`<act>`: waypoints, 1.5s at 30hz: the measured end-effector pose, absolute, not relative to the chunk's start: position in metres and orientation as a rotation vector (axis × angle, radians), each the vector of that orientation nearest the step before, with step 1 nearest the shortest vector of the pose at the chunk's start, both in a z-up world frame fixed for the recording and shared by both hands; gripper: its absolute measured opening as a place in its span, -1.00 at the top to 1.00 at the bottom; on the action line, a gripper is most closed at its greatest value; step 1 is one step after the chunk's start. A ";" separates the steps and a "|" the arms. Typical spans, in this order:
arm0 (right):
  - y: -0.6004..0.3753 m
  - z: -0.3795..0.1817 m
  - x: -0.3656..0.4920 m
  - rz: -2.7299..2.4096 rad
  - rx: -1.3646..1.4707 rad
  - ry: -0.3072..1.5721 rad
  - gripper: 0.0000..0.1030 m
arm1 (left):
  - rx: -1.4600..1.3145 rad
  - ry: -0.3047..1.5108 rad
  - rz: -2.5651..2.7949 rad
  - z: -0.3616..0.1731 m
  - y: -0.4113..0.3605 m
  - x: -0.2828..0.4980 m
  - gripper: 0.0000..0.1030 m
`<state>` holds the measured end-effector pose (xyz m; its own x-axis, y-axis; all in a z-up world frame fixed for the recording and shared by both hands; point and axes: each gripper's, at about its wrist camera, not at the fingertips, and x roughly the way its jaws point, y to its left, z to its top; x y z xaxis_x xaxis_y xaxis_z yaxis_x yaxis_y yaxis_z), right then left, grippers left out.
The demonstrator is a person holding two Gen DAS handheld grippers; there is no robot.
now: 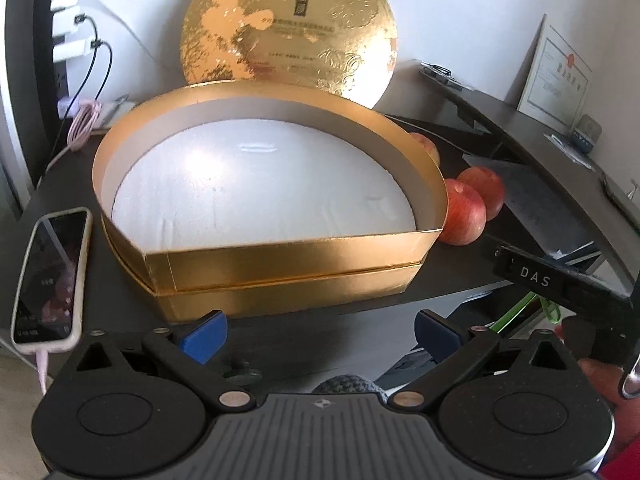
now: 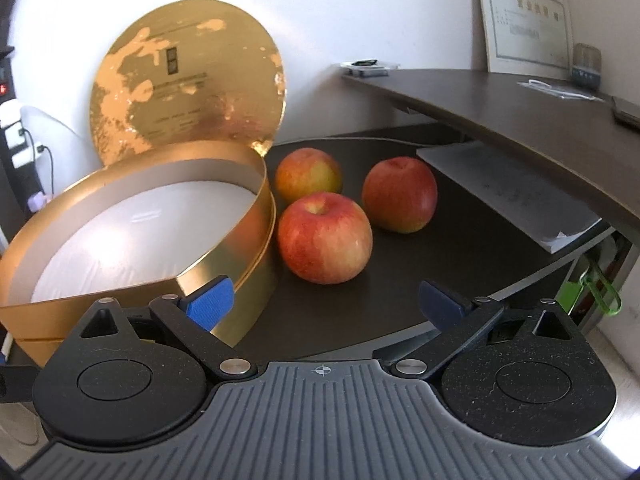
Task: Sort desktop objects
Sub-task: 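Move the right gripper toward the nearest red apple and close on it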
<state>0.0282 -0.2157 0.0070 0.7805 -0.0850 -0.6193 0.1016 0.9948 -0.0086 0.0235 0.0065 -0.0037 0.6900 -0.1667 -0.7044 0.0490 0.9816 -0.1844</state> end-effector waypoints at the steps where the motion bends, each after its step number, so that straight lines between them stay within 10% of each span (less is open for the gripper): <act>1: -0.217 0.005 0.028 -0.101 0.019 0.666 -0.95 | -0.132 0.802 -0.117 -0.003 0.004 0.025 -0.96; 19: -0.244 -0.012 0.087 0.052 -0.033 0.649 -0.78 | -0.086 0.813 -0.133 -0.005 -0.014 0.052 -0.39; 45: -0.279 -0.058 0.147 0.269 0.009 0.699 -0.79 | -0.092 0.856 -0.083 -0.014 -0.025 0.070 -0.42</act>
